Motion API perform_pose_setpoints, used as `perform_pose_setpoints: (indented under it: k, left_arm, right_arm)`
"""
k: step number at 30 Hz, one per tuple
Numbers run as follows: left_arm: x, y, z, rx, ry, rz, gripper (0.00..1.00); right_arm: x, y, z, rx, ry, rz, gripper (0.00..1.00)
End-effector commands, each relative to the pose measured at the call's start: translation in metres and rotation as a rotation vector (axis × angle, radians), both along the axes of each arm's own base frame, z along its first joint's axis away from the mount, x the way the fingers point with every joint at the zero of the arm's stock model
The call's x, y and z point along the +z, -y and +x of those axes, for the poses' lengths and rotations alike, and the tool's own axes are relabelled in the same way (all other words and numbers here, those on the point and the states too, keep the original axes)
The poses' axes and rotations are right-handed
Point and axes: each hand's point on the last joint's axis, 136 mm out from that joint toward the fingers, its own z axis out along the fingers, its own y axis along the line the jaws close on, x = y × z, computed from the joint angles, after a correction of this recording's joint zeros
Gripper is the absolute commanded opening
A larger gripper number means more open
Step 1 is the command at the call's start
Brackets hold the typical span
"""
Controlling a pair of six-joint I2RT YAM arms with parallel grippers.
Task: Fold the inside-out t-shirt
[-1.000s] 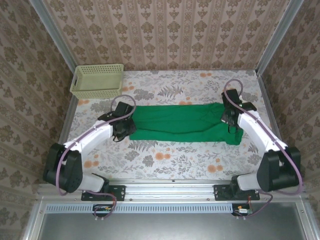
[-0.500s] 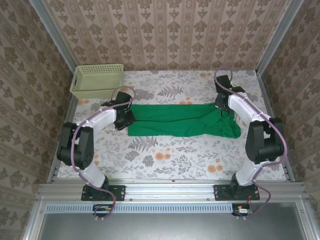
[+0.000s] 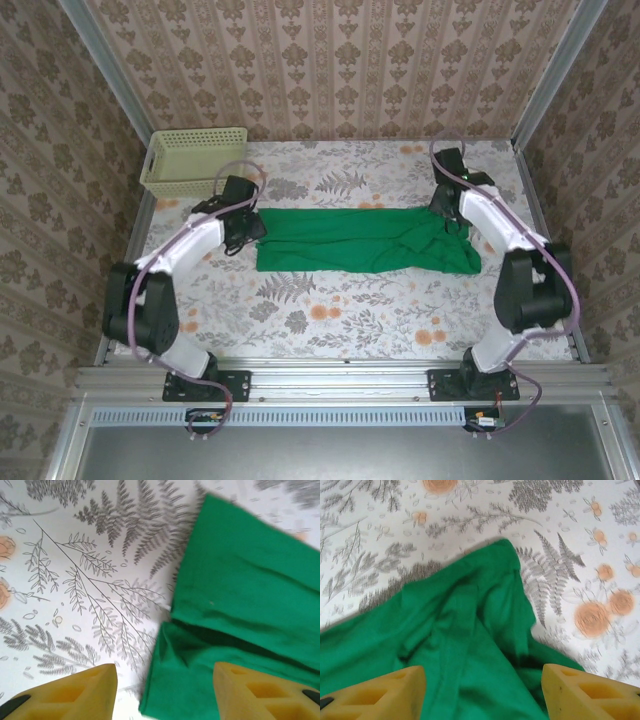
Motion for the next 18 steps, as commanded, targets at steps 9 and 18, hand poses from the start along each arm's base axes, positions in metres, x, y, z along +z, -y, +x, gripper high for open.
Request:
perform_pose_setpoints:
  k: [9, 18]
  left_arm:
    - [-0.058, 0.086, -0.030, -0.308, -0.050, -0.190, 0.49]
    - [-0.111, 0.038, -0.040, -0.164, -0.184, -0.169, 0.49]
  right_arm:
    - [-0.067, -0.036, -0.071, 0.056, -0.141, 0.303, 0.61]
    - [-0.120, 0.033, -0.076, -0.224, -0.240, 0.314, 0.59]
